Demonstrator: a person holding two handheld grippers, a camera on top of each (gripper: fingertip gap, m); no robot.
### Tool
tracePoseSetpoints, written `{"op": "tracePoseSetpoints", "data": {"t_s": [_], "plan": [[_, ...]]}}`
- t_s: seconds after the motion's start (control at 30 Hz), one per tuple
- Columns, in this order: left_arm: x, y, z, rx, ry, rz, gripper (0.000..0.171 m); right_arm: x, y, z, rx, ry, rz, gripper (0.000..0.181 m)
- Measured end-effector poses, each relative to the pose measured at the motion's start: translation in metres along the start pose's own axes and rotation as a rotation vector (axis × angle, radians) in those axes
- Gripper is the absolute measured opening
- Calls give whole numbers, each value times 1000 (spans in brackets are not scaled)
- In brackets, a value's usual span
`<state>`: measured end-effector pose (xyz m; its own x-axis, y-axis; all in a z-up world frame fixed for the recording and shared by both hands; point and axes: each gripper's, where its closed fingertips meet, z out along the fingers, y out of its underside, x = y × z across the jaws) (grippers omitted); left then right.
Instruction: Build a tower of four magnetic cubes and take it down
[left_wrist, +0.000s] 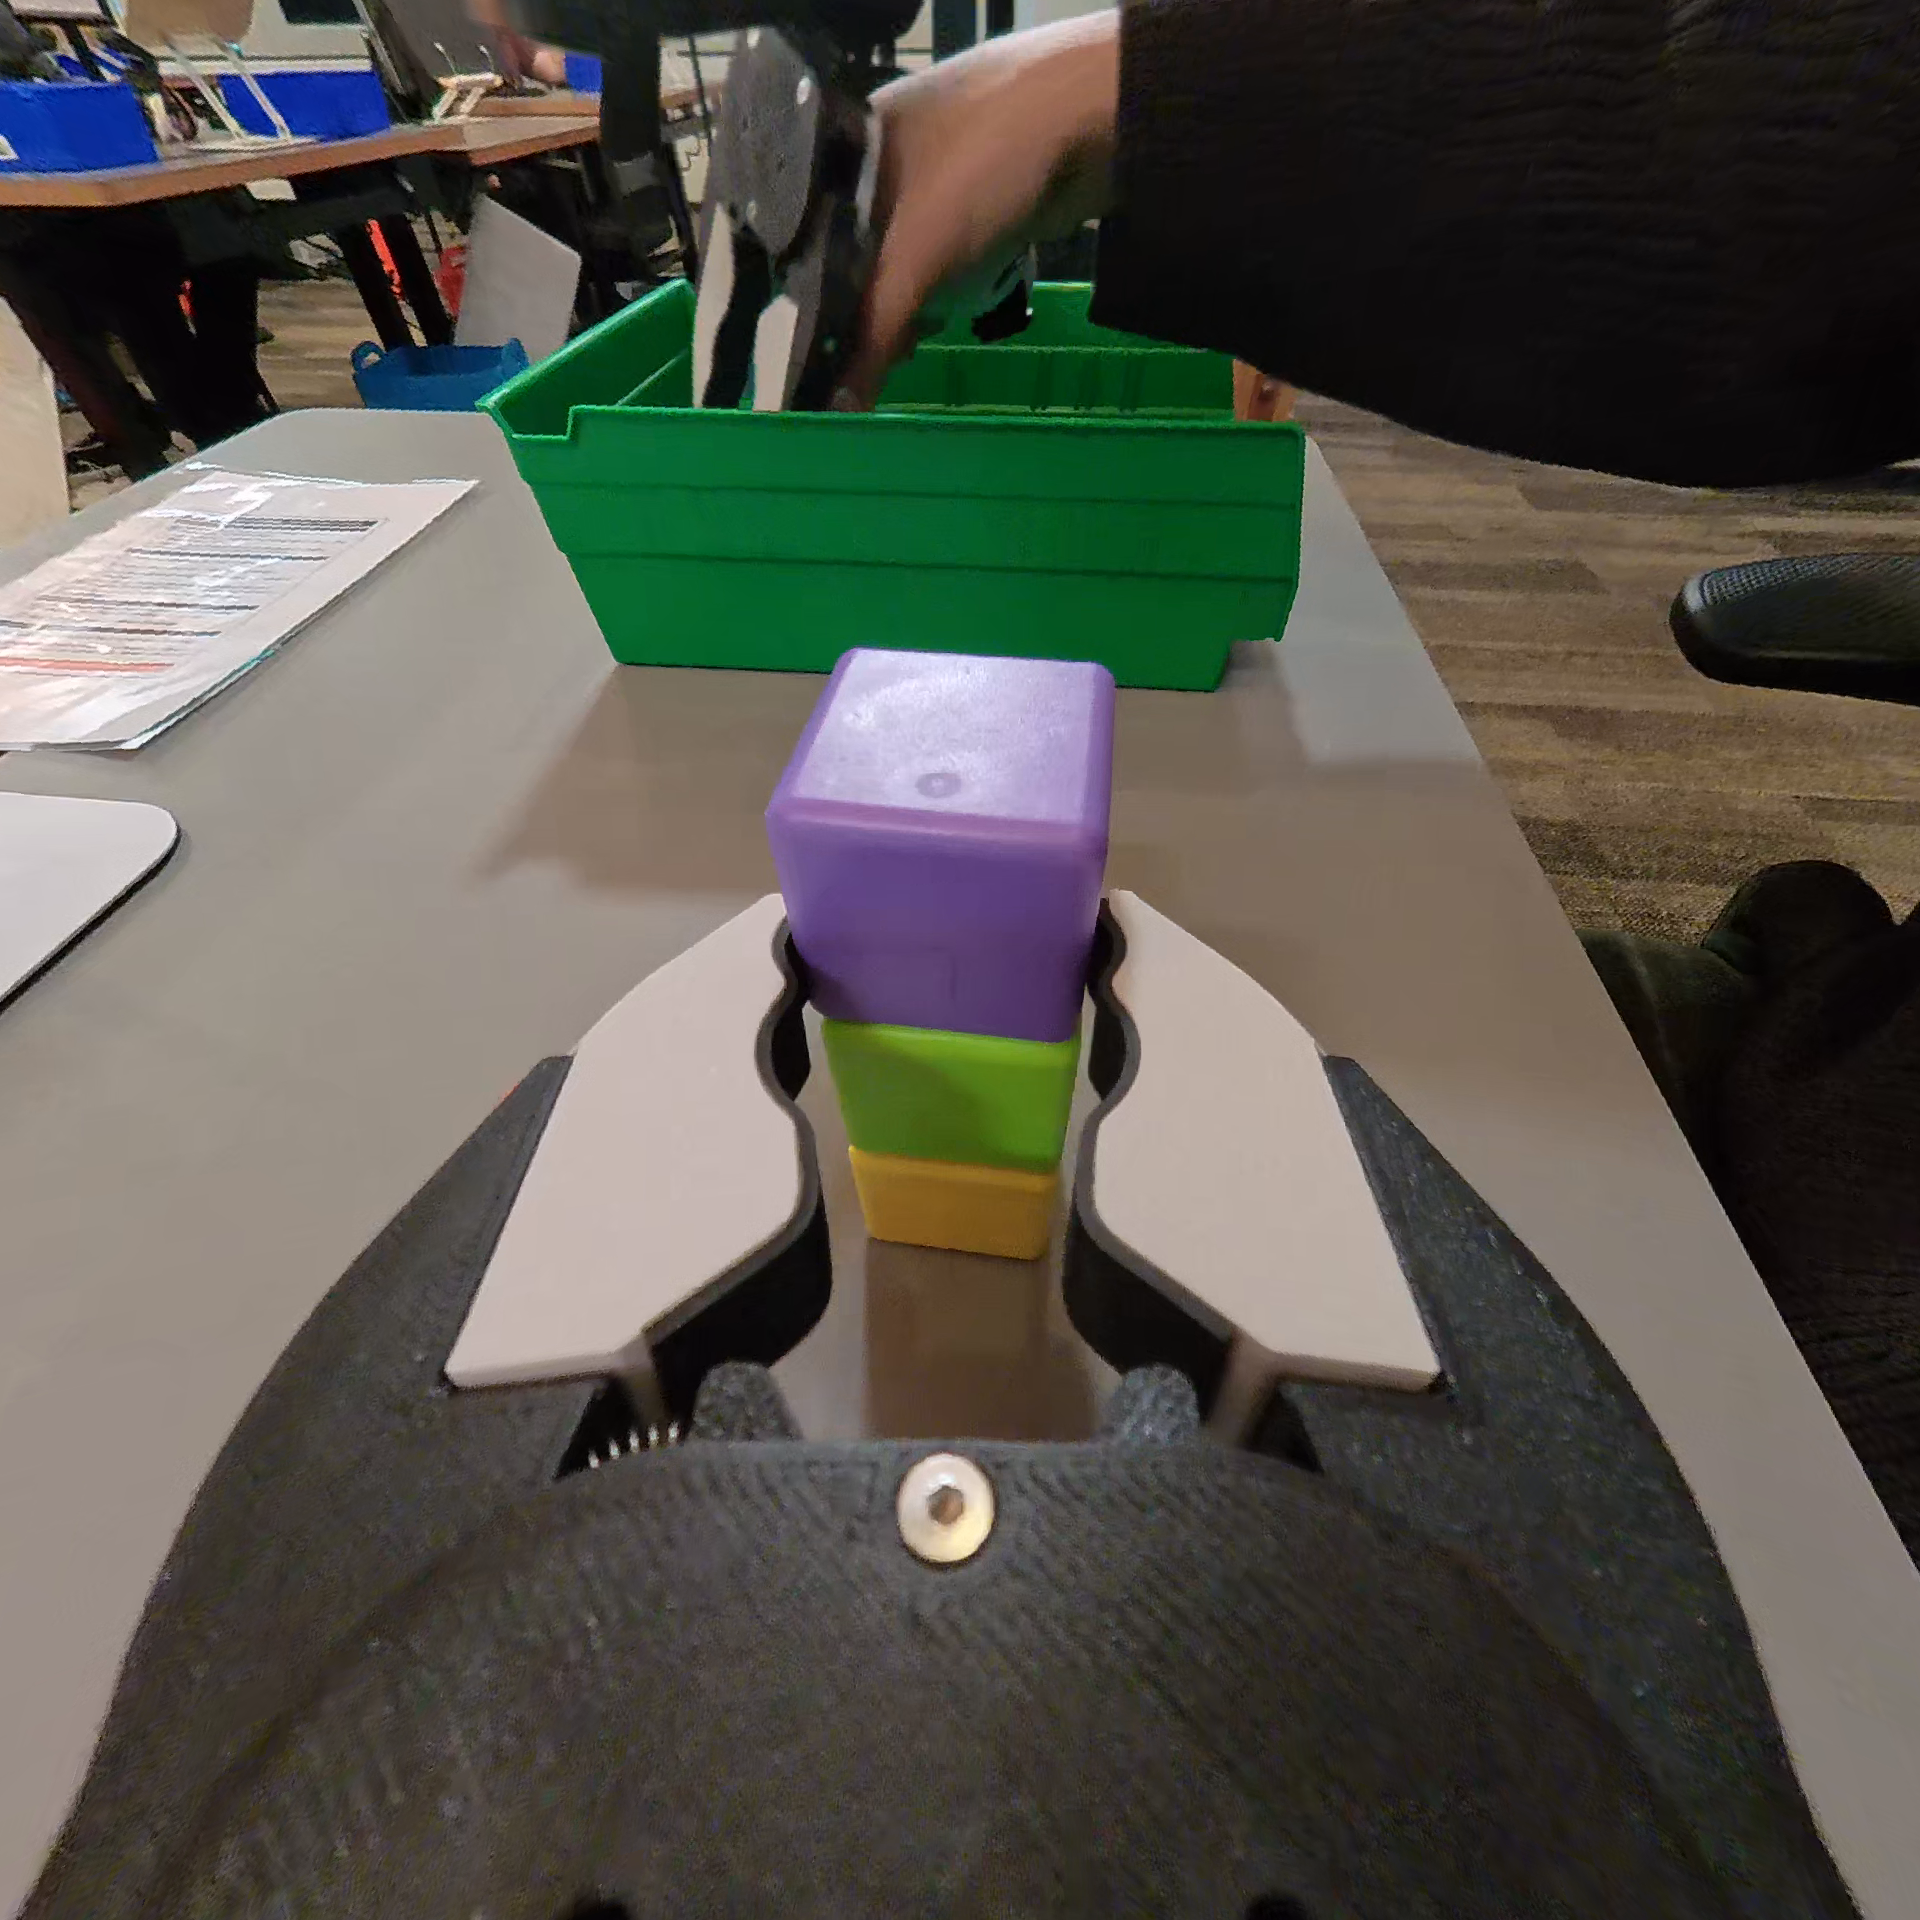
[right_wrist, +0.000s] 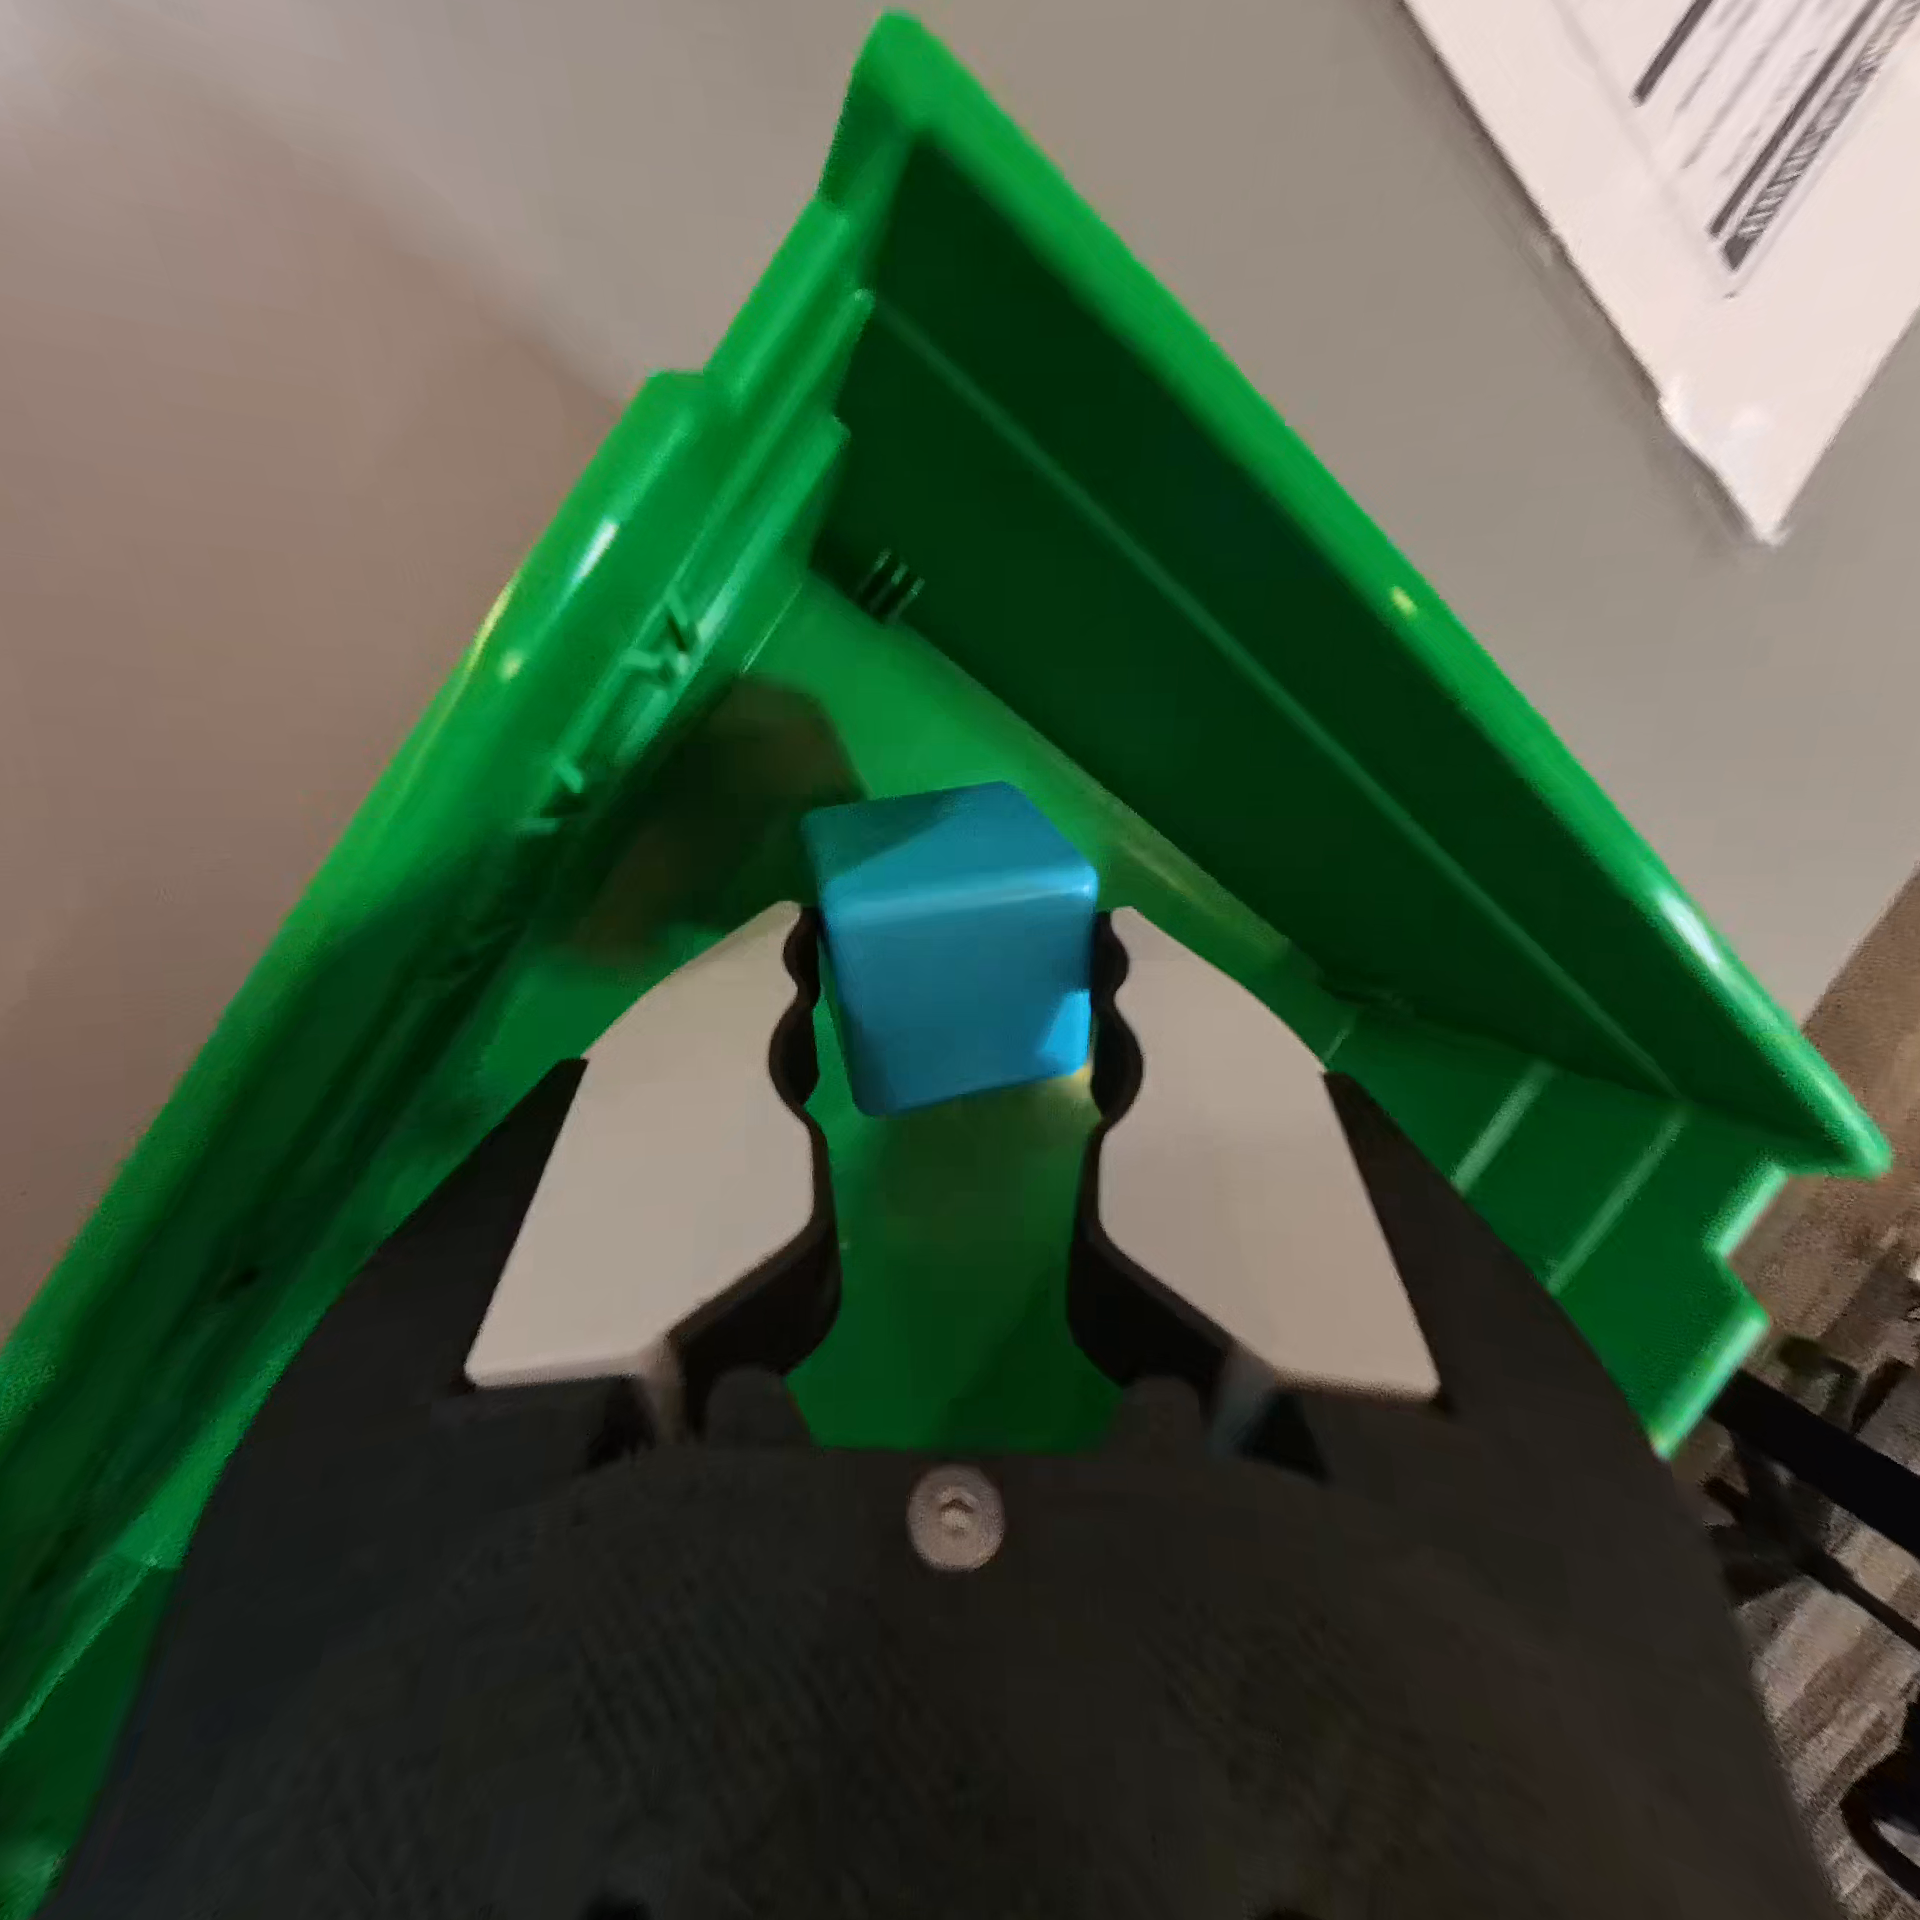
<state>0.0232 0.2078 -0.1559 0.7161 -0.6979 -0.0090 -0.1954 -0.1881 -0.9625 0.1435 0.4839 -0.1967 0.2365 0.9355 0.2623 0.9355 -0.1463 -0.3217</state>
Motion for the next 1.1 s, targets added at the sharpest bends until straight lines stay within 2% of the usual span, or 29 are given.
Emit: {"op": "tracePoseSetpoints", "data": {"t_s": [0.17,0.27,0.37,0.47,0.53,0.63,0.7,0.8,0.9,1.0,1.1], "plan": [[1,-1,0,2,11,-6,52,1,-7,9,-45,3,-14,48],[1,-1,-1,6,16,-7,53,1,-9,1,-32,12,-12,63],[1,0,-1,4,20,-8,54,6,-12,-19,23,38,20,71],[0,1,-2,-3,18,-6,57,3,-28,-59,182,81,66,73],[-2,2,-3,-10,12,-1,62,-20,-51,-98,380,62,54,79],[-7,6,-3,-33,-8,-10,76,-92,-85,-159,716,-46,-41,79],[-7,14,-1,-77,6,-32,83,-142,-98,-182,875,-115,-94,77],[-7,25,1,-136,9,-43,83,-207,-106,-182,996,-243,-161,74],[-7,24,2,-136,-4,-32,82,-253,-103,-155,940,-402,-226,84],[-4,27,4,-161,6,-36,80,-273,-104,-146,969,-524,-221,87],[-2,30,6,-183,11,-23,78,-274,-108,-144,1043,-571,-163,86]]}}
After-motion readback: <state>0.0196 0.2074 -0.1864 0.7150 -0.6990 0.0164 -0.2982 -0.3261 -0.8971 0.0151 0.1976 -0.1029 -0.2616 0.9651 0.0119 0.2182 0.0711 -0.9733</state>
